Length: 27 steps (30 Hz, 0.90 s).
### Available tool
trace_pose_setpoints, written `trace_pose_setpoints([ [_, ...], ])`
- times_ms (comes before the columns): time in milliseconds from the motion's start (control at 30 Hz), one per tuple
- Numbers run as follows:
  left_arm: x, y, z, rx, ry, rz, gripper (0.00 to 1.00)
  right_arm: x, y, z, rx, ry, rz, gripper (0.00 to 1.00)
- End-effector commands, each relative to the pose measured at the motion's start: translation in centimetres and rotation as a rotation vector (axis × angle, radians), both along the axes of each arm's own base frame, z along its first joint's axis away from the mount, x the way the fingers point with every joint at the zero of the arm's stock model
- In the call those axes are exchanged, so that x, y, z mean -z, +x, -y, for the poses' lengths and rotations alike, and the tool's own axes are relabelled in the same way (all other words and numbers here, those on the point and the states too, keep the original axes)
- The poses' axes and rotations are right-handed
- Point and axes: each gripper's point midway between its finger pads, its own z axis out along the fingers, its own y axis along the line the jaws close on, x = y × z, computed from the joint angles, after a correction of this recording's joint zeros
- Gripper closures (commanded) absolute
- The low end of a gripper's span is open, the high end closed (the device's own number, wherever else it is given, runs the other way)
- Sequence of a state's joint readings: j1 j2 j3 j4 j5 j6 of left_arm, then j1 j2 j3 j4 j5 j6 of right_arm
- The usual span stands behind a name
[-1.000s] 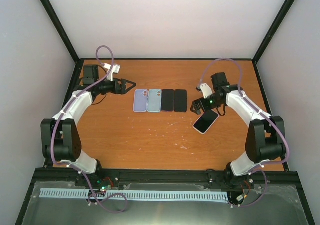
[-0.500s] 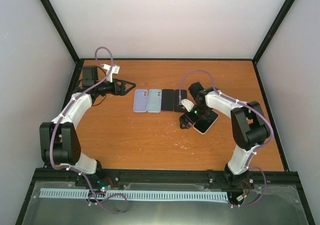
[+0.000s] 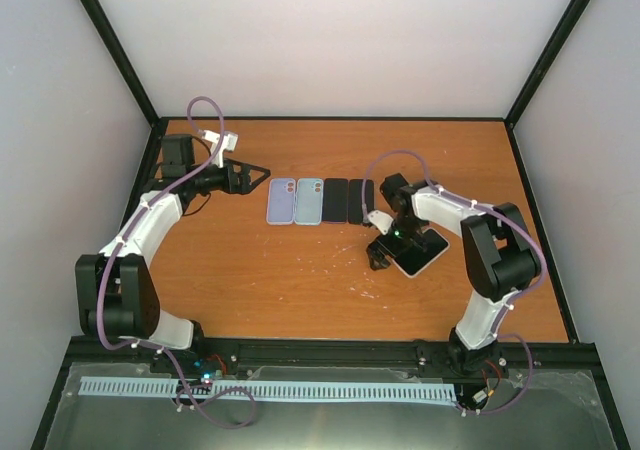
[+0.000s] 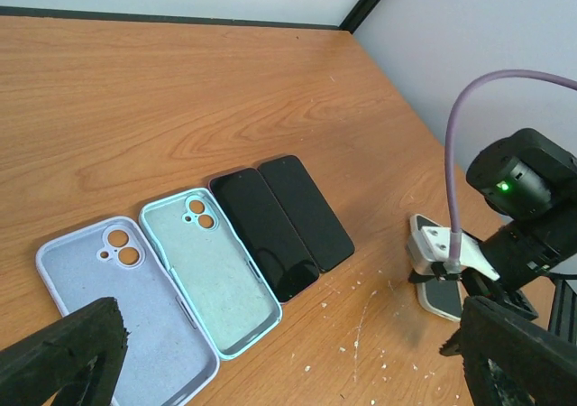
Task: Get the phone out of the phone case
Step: Pick up the phone at the center of the board.
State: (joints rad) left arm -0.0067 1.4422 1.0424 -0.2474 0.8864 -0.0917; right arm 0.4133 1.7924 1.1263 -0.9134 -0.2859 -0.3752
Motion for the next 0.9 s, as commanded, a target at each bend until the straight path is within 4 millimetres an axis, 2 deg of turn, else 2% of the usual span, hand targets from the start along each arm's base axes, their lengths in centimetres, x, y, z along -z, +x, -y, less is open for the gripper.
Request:
trace_pose_setpoints([
  [0, -1.1, 0.2, -0.2, 0.002, 0.005, 0.056, 0.0, -0.6, -3.1, 4.6, 0.02, -0.129, -0.078, 0.0],
  [100, -1.0, 0.2, -0.1, 0.006, 0.0, 0.055, 0.0, -1.5, -2.5, 6.3, 0.043, -0.14, -0.037, 0.0],
  [233, -0.9, 0.1, 0.0, 0.018, -0.002, 0.059, 0.0, -4.1, -1.8, 5.9, -0.059, -0.072, 0.065, 0.0],
  [300, -0.9, 0.1, 0.0, 0.023, 0.001, 0.069, 0.0, -5.1, -0.8, 6.6, -0.083, -0.083, 0.142, 0.0],
  [400, -1.1, 0.2, 0.0, 0.022, 0.009, 0.075, 0.0, -5.7, 0.3, 8.8, 0.029, -0.115, 0.125, 0.0],
  [467, -1.1, 0.2, -0.1, 0.017, 0.015, 0.076, 0.0, -5.5, -0.2, 10.3, 0.114, -0.11, 0.053, 0.0],
  [633, -1.0, -0.3, -0.2, 0.014, 0.033, 0.091, 0.0, -4.1, -3.7, 14.3, 0.239, -0.125, -0.113, 0.0],
  [700, -0.8, -0.4, -0.3, 0.014, 0.039, 0.095, 0.0, -3.7, -4.5, 15.5, 0.266, -0.137, -0.144, 0.0],
  [867, -0.5, -0.3, -0.1, 0.022, 0.028, 0.087, 0.0, -2.5, -5.1, 16.2, 0.324, -0.131, -0.21, 0.0],
])
